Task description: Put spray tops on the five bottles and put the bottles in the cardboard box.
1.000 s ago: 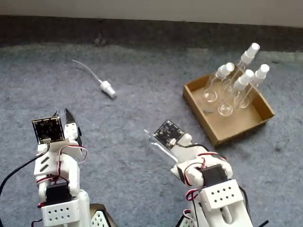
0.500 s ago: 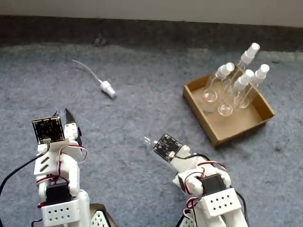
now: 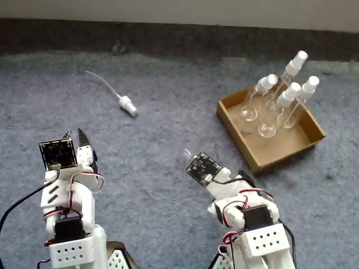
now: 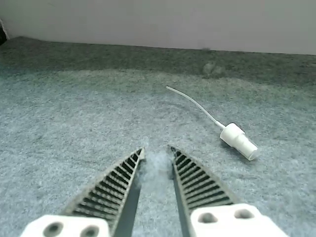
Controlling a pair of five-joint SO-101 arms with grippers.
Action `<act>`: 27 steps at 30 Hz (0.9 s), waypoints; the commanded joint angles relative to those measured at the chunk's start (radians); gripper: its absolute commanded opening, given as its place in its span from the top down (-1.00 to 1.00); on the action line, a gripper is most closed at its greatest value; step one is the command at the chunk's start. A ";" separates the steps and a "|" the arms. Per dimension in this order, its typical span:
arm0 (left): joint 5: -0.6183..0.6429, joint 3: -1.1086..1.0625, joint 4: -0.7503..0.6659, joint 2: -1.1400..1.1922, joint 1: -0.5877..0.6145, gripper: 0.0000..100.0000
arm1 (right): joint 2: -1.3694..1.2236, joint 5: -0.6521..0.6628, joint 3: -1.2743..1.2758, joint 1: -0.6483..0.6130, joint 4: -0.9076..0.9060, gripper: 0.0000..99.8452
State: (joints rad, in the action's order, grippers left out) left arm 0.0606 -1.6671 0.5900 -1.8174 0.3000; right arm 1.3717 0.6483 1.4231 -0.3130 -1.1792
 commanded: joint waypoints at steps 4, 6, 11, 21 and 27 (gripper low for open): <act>-0.011 0.001 -0.018 -0.013 -0.018 0.91 | 0.010 -0.046 -0.196 0.048 -0.008 0.38; -0.011 0.002 -0.017 -0.013 -0.018 0.91 | 0.007 -0.126 -0.240 0.045 0.001 0.38; -0.011 0.002 -0.014 -0.013 -0.019 0.91 | 0.002 -0.267 -0.349 -0.030 0.001 0.38; -0.114 0.008 -0.012 -0.013 -0.081 0.91 | 0.001 -0.399 -0.332 -0.183 0.151 0.38; -0.295 0.113 0.054 -0.012 -0.189 0.91 | 0.001 -0.422 -0.249 -0.185 0.266 0.38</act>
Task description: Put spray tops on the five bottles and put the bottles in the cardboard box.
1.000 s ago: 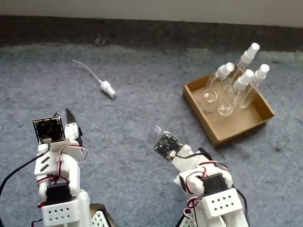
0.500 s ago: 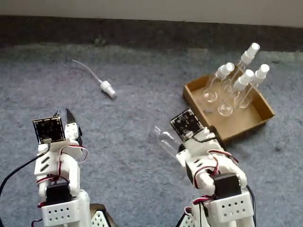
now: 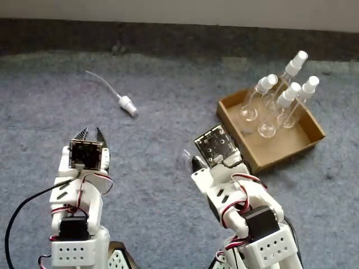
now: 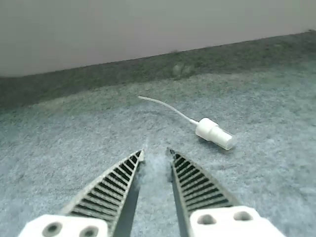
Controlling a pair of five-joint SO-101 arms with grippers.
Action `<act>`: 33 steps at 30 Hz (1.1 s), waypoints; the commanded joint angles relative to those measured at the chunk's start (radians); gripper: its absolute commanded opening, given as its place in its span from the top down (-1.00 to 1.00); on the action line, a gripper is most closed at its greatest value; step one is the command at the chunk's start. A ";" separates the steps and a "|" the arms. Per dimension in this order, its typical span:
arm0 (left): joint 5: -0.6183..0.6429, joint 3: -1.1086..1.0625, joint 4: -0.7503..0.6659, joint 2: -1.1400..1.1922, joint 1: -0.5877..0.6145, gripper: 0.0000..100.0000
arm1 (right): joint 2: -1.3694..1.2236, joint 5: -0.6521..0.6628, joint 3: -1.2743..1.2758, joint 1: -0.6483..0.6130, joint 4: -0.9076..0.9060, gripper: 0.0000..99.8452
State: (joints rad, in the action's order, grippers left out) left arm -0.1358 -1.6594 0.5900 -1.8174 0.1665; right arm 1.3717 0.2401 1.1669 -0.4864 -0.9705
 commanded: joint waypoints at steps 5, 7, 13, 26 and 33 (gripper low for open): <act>-0.173 0.292 0.207 -0.012 -0.045 0.91 | 0.001 -0.015 0.050 -0.010 0.085 0.50; -0.198 0.374 0.264 -0.010 -0.045 0.91 | 0.001 -0.015 0.065 -0.010 0.117 0.64; -0.287 0.572 0.407 -0.005 -0.045 0.92 | 0.001 -0.058 0.148 -0.007 0.196 0.78; -0.299 0.989 0.494 0.639 -0.051 0.92 | 0.004 -0.169 0.268 0.047 0.323 0.78; -0.296 1.093 0.517 0.931 -0.051 0.91 | 0.008 -0.169 0.314 0.047 0.343 0.78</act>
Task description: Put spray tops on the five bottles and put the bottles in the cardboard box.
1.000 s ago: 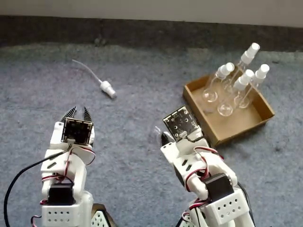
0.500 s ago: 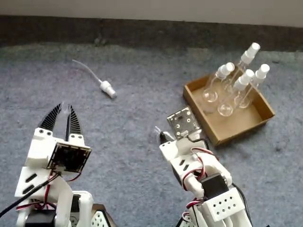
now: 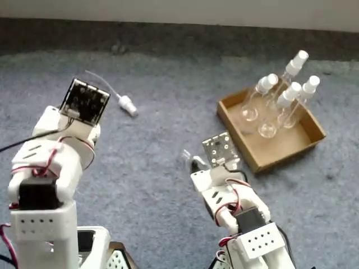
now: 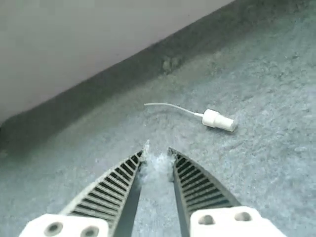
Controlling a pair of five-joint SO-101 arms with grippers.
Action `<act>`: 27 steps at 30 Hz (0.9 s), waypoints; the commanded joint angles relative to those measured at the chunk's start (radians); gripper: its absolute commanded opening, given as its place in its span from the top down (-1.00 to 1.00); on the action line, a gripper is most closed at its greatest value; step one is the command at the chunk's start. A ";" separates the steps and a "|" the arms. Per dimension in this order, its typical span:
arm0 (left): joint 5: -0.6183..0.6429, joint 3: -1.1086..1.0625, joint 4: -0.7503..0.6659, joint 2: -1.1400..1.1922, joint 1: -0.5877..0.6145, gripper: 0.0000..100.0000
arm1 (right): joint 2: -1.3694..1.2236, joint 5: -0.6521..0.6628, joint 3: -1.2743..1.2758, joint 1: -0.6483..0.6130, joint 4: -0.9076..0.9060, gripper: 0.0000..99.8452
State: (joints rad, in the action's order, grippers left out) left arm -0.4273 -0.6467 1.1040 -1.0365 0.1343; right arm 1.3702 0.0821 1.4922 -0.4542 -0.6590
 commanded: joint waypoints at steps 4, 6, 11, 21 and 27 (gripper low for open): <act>-0.005 0.082 -0.006 0.305 -0.022 0.91 | 0.010 -0.011 -0.010 0.015 0.031 0.78; -0.005 0.105 -0.006 0.378 -0.036 0.91 | 0.010 -0.008 -0.007 0.015 0.031 0.78; 0.126 0.203 0.000 0.558 -0.070 0.91 | 0.010 -0.006 -0.004 0.012 0.031 0.78; 0.445 0.535 0.035 1.027 -0.070 0.91 | 0.010 -0.006 -0.002 0.008 0.033 0.78; 0.618 0.886 0.226 1.333 -0.070 0.91 | 0.010 -0.005 -0.002 0.008 0.033 0.78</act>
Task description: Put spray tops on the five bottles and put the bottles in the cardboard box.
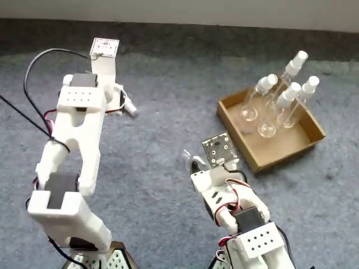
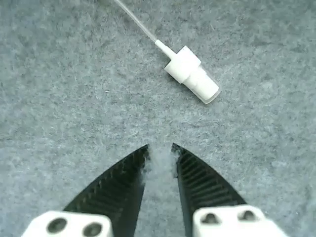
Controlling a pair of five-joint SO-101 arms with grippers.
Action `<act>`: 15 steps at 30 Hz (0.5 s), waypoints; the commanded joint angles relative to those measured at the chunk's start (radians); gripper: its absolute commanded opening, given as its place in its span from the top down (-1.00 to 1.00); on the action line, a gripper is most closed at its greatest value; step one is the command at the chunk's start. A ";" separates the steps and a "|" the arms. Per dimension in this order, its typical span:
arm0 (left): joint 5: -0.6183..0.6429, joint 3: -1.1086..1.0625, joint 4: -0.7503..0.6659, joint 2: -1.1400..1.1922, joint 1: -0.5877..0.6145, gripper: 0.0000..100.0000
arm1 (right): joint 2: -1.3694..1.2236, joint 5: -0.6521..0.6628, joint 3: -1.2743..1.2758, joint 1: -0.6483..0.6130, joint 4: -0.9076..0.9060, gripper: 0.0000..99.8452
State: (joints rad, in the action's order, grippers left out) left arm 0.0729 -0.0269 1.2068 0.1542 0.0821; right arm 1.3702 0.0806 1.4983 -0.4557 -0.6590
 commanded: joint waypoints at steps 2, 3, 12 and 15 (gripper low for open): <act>0.176 0.398 0.207 0.231 -0.019 0.91 | 0.010 -0.003 -0.008 0.010 0.033 0.78; 0.210 0.464 0.244 0.275 -0.019 0.91 | 0.010 -0.003 -0.008 0.010 0.033 0.78; 0.370 0.935 0.470 0.605 -0.070 0.65 | 0.010 -0.003 -0.008 0.010 0.033 0.78; 0.399 1.035 0.466 0.690 -0.073 0.70 | 0.010 -0.003 -0.008 0.010 0.033 0.78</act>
State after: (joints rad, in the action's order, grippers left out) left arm 0.4227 0.8385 1.6563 0.7848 0.0361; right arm 1.3702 0.0806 1.4983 -0.4557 -0.6559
